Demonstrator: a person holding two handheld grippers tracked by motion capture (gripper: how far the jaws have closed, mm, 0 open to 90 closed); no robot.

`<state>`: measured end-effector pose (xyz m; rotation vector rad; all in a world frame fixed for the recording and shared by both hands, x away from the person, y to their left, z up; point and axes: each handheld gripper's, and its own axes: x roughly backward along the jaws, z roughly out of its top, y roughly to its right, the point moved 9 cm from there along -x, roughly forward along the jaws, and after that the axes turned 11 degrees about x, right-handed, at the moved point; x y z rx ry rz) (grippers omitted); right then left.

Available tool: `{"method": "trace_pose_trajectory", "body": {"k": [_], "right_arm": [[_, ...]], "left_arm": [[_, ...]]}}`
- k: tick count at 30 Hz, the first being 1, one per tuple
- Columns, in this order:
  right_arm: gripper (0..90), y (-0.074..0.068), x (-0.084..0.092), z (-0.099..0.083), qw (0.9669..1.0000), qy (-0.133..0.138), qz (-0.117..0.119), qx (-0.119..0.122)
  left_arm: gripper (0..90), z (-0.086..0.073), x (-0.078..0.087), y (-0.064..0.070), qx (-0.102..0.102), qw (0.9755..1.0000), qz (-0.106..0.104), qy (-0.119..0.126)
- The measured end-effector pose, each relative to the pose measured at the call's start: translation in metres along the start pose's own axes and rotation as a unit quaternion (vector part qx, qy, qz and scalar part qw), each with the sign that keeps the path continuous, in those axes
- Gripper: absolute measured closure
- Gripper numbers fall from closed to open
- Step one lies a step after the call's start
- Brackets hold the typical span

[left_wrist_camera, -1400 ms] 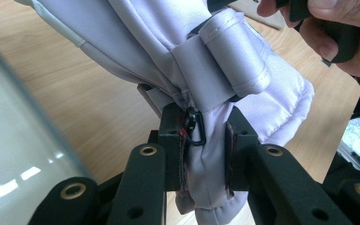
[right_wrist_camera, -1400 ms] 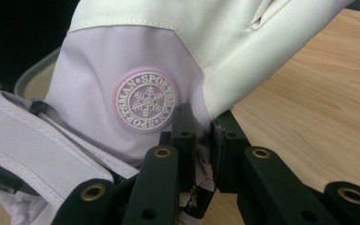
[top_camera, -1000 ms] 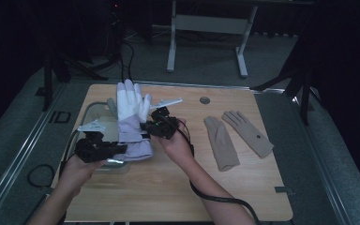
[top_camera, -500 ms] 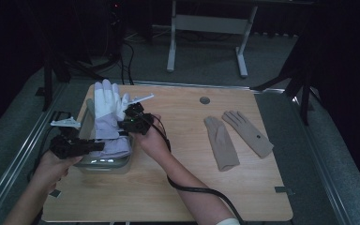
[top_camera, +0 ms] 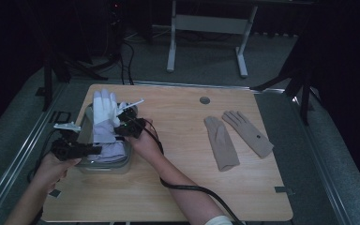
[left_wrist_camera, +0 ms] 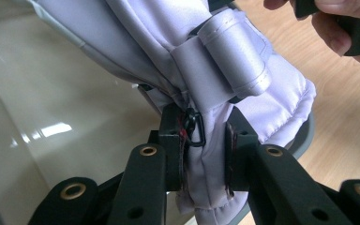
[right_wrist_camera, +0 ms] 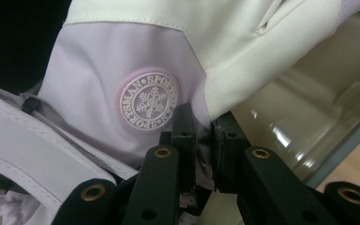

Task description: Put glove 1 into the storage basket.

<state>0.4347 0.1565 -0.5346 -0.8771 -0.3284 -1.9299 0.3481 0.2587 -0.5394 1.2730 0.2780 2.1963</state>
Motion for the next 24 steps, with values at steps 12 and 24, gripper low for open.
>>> {"method": "trace_pose_trajectory", "body": {"k": [12, 24], "right_arm": [[81.3, 0.002, -0.017, -0.02, 0.9986, -0.049, 0.013, -0.014], [62.7, 0.0, -0.023, -0.021, 0.9972, -0.072, 0.002, 0.022]], "left_arm": [[65.4, -0.009, -0.014, -0.005, 0.0, 0.9984, 0.033, -0.047], [46.2, -0.007, -0.015, -0.008, 0.007, 0.995, 0.1, -0.001]]}}
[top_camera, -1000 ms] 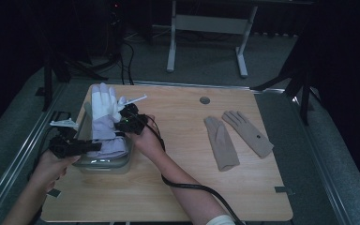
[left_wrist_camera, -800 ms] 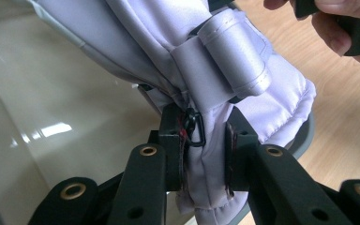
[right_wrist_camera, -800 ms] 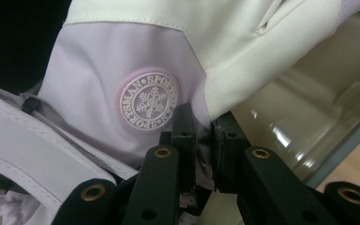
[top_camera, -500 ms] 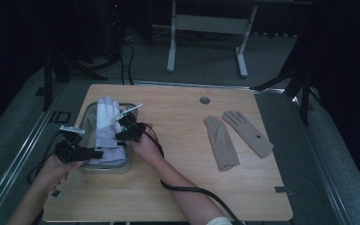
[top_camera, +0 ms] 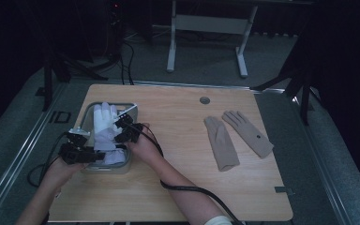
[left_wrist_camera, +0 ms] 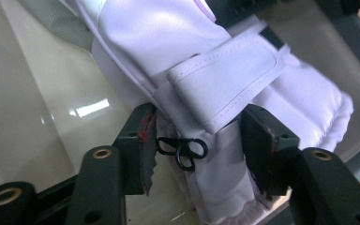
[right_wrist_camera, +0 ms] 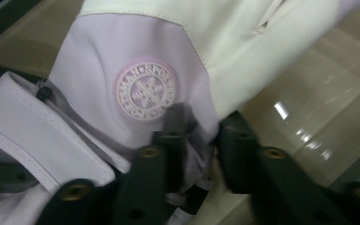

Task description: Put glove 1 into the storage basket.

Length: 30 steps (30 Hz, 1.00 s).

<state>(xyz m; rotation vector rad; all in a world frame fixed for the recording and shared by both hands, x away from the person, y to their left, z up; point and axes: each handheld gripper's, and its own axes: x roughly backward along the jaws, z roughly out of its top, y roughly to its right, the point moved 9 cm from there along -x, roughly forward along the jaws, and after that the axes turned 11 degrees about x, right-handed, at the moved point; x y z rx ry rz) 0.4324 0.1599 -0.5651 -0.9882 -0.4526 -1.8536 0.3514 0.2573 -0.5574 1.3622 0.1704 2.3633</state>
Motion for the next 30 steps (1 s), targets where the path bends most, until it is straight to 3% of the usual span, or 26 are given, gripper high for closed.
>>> {"method": "trace_pose_trajectory", "body": {"k": [2, 4, 6, 9, 11, 13, 17, 30], "right_arm": [[51.0, -0.001, 0.004, 0.004, 0.9999, 0.013, 0.005, 0.008], [37.8, 0.001, 0.01, 0.009, 0.999, 0.033, -0.004, 0.029], [36.4, 0.002, 0.018, 0.012, 0.9986, 0.047, 0.002, 0.026], [26.3, 0.003, 0.029, 0.014, 0.9977, 0.064, 0.013, 0.02], [19.1, 0.002, 0.036, 0.014, 0.9966, 0.071, 0.025, 0.032], [19.4, 0.002, 0.043, 0.013, 0.9961, 0.077, 0.029, 0.034], [17.2, 0.003, 0.054, 0.009, 0.9953, 0.08, 0.029, 0.046], [14.0, 0.019, 0.086, -0.019, 0.9937, 0.093, 0.006, 0.063]], "left_arm": [[45.2, 0.001, 0.004, 0.0, 0.009, 0.9998, 0.003, 0.018], [45.3, 0.002, 0.011, 0.002, 0.013, 0.9993, -0.009, 0.034], [45.4, 0.004, 0.017, 0.003, 0.011, 0.9987, 0.0, 0.05], [46.2, 0.008, 0.025, 0.01, 0.004, 0.9972, 0.004, 0.074], [47.3, 0.009, 0.028, 0.017, -0.003, 0.9966, 0.003, 0.083], [48.0, 0.011, 0.029, 0.023, -0.01, 0.9958, 0.005, 0.091], [48.9, 0.014, 0.028, 0.039, -0.017, 0.9952, -0.011, 0.095], [49.3, 0.019, 0.02, 0.089, -0.047, 0.9907, -0.059, 0.113]]}}
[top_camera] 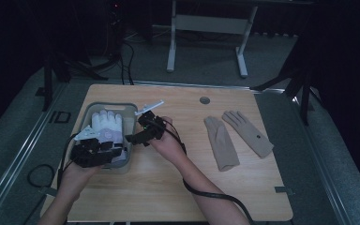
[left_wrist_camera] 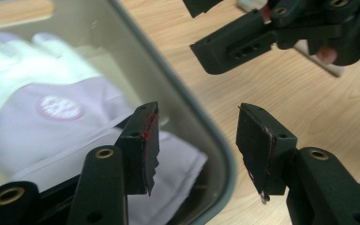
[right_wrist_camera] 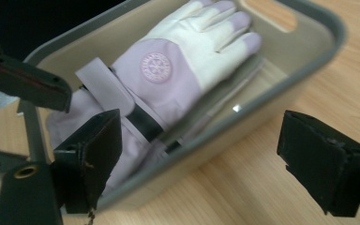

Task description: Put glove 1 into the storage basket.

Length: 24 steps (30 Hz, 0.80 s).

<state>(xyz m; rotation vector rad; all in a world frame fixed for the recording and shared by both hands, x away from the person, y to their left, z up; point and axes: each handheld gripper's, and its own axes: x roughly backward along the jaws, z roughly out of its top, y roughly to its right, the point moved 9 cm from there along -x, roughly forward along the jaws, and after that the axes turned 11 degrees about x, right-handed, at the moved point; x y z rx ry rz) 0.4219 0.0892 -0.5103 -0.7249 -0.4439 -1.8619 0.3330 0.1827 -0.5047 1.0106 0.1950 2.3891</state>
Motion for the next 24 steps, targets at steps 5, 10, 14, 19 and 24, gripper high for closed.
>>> {"method": "trace_pose_trajectory", "body": {"k": [5, 10, 14, 19, 24], "right_arm": [[13.9, 0.009, 0.017, -0.011, 0.9999, 0.01, 0.0, -0.005], [11.9, 0.014, 0.031, -0.022, 0.9999, 0.008, -0.005, -0.012], [11.8, 0.019, 0.043, -0.031, 0.9998, 0.013, -0.011, -0.011], [14.9, 0.027, 0.057, -0.041, 0.9993, 0.021, -0.03, -0.001], [21.0, 0.033, 0.068, -0.055, 0.9989, 0.016, -0.043, 0.004]], "left_arm": [[44.7, 0.0, -0.007, 0.018, -0.009, 0.9997, -0.02, 0.01], [30.0, -0.001, -0.015, 0.036, -0.019, 0.9993, -0.03, 0.011], [17.3, -0.001, -0.022, 0.046, -0.031, 0.999, -0.025, 0.017], [15.4, -0.005, -0.031, 0.058, -0.048, 0.9978, -0.035, 0.029], [15.4, -0.012, -0.039, 0.07, -0.054, 0.9958, -0.06, 0.044]]}}
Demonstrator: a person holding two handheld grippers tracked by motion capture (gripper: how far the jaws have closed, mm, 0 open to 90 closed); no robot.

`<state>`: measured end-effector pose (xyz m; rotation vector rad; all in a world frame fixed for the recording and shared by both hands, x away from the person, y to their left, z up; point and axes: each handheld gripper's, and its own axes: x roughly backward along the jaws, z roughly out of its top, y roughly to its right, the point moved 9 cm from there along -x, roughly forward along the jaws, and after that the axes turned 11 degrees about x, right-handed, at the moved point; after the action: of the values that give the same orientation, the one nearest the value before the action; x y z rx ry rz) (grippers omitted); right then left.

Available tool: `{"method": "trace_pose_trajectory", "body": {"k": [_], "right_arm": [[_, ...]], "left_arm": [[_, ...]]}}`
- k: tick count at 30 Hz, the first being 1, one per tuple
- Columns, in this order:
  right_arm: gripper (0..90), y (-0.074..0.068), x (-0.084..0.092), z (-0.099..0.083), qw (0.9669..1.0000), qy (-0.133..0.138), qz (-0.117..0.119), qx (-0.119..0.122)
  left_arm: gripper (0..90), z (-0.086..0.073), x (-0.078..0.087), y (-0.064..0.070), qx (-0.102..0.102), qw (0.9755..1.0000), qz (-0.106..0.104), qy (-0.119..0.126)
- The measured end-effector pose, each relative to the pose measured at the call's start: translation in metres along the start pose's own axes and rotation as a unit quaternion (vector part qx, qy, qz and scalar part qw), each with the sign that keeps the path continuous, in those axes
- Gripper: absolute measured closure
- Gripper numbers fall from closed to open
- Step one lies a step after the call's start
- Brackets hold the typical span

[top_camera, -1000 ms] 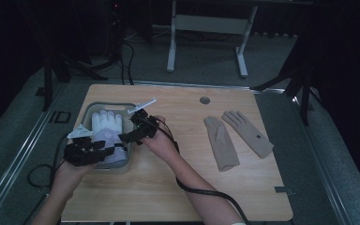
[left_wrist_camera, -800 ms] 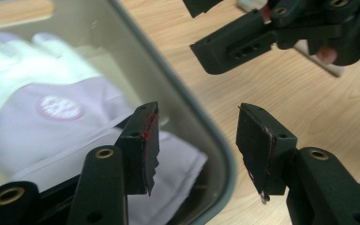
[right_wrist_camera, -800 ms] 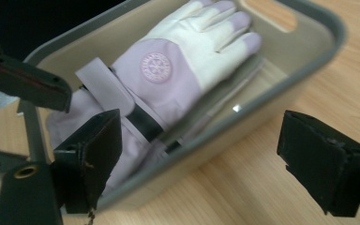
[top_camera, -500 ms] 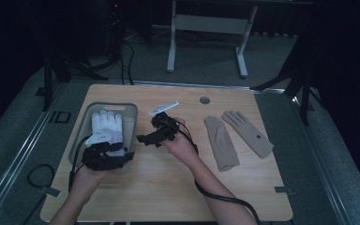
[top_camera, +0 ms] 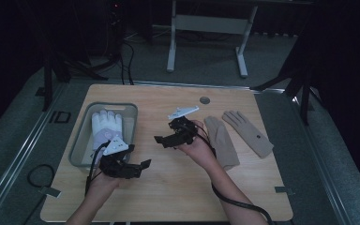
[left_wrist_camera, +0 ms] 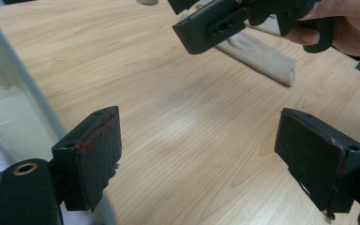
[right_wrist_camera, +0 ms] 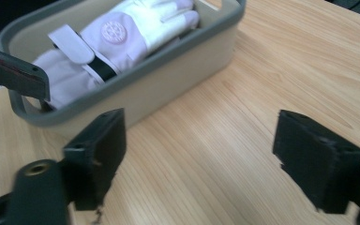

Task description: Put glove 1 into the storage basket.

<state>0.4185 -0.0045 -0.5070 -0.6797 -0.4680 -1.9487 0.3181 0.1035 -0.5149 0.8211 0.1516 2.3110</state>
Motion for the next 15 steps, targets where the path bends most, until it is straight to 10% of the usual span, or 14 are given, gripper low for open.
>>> {"method": "trace_pose_trajectory", "body": {"k": [15], "right_arm": [[31.1, 0.018, 0.024, -0.046, 0.9995, -0.003, -0.03, -0.002]], "left_arm": [[15.4, -0.025, -0.031, 0.025, -0.034, 0.9981, -0.046, -0.021]]}}
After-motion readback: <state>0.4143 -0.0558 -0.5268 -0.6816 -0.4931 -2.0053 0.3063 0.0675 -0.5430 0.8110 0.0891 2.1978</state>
